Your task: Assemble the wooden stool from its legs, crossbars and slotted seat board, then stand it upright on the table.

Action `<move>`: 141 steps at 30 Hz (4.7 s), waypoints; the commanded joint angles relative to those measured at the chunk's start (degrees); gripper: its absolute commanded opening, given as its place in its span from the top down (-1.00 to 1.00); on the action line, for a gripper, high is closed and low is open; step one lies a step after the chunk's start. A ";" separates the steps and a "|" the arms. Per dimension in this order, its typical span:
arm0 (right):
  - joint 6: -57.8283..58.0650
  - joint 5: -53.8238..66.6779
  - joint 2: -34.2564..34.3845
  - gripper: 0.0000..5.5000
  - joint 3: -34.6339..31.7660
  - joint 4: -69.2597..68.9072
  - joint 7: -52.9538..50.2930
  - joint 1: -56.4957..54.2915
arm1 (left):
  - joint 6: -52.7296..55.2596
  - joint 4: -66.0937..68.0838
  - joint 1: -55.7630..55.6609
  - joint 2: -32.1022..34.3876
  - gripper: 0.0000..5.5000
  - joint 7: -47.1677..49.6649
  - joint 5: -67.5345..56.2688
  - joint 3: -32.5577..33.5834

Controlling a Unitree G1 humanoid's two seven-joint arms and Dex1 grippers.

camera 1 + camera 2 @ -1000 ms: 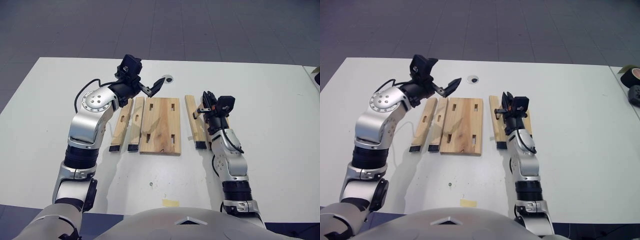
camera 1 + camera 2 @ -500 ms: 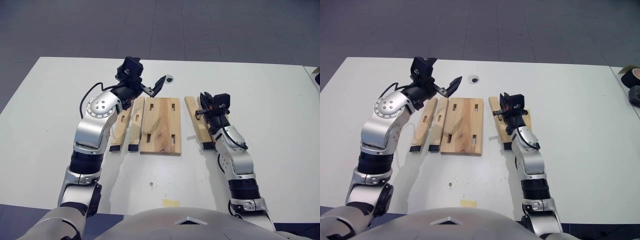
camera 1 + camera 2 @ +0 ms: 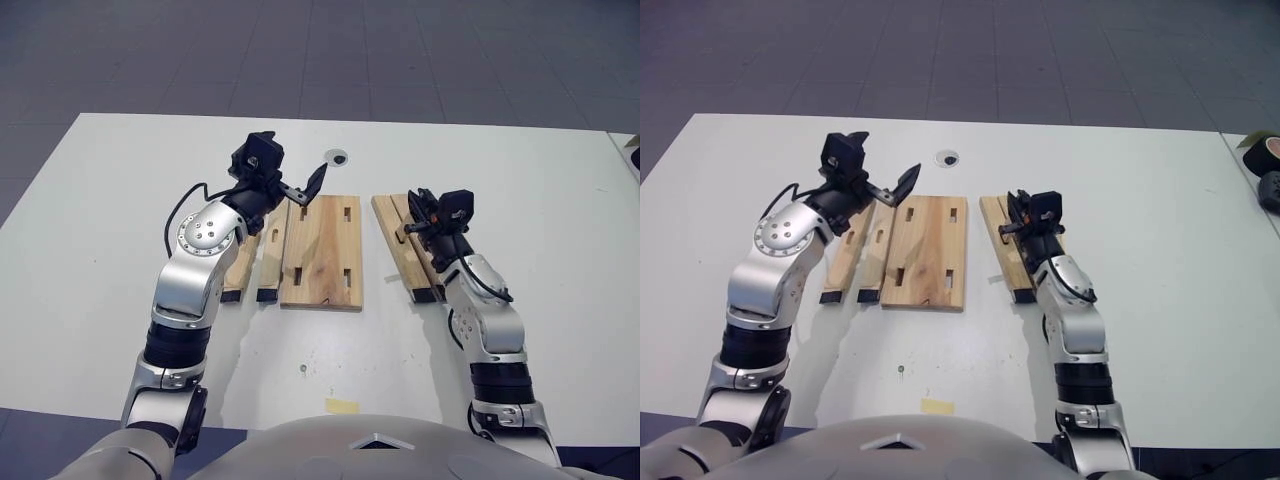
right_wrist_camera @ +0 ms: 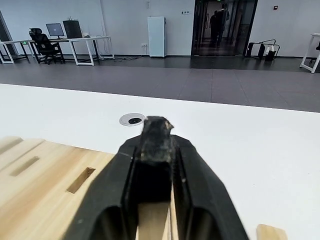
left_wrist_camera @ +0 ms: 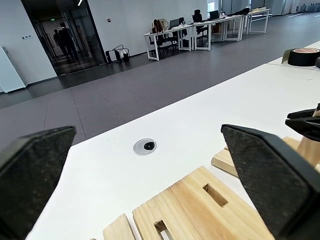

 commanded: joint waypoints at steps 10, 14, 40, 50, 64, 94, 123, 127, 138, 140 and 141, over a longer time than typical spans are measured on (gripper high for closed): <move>8.97 1.03 -2.72 -0.13 -1.79 -8.02 -0.70 -14.70 | -0.09 -0.79 0.41 -1.81 -0.96 1.70 1.38 -0.34; 10.25 2.13 -1.99 -0.35 -1.68 -8.30 -0.57 -17.42 | -0.20 -0.52 0.44 -1.76 -0.96 1.53 1.54 -0.45; 8.00 5.72 1.00 -0.95 -4.00 -0.60 0.94 -19.05 | -0.90 1.62 0.53 -2.28 -0.96 1.77 1.24 -0.91; 15.32 9.31 -0.09 -0.95 -2.38 10.41 6.78 -10.77 | -0.79 2.38 2.59 -3.77 -0.96 2.26 1.54 -1.64; 18.40 30.75 5.01 -0.95 -9.07 -18.84 4.40 -6.23 | 6.23 0.94 3.77 -2.73 -0.96 2.54 -5.39 8.55; 10.50 14.65 5.01 -0.95 2.51 -15.31 -1.46 32.88 | 4.90 14.61 2.38 10.93 -0.96 -7.78 -3.19 9.48; 18.98 0.57 -1.38 -0.30 2.18 -9.21 -6.14 18.33 | 5.16 11.94 6.69 8.28 -0.96 -6.24 -2.88 6.21; 20.45 -1.46 -3.54 -0.07 3.57 -8.84 -4.39 17.13 | 5.05 11.54 7.30 7.64 -0.96 -5.73 -2.72 6.18; 19.02 1.55 -1.93 0.25 2.85 -9.65 0.30 15.49 | 4.99 9.43 7.87 4.69 -0.96 -2.87 -3.48 6.93; 16.78 2.96 -0.23 0.25 1.46 -10.23 0.43 14.91 | 5.62 9.33 6.90 3.95 -0.96 -2.38 -4.60 8.02; 15.34 3.13 0.16 0.25 0.99 -10.29 0.44 14.61 | 6.40 9.29 6.20 3.41 -0.96 -2.04 -5.67 9.10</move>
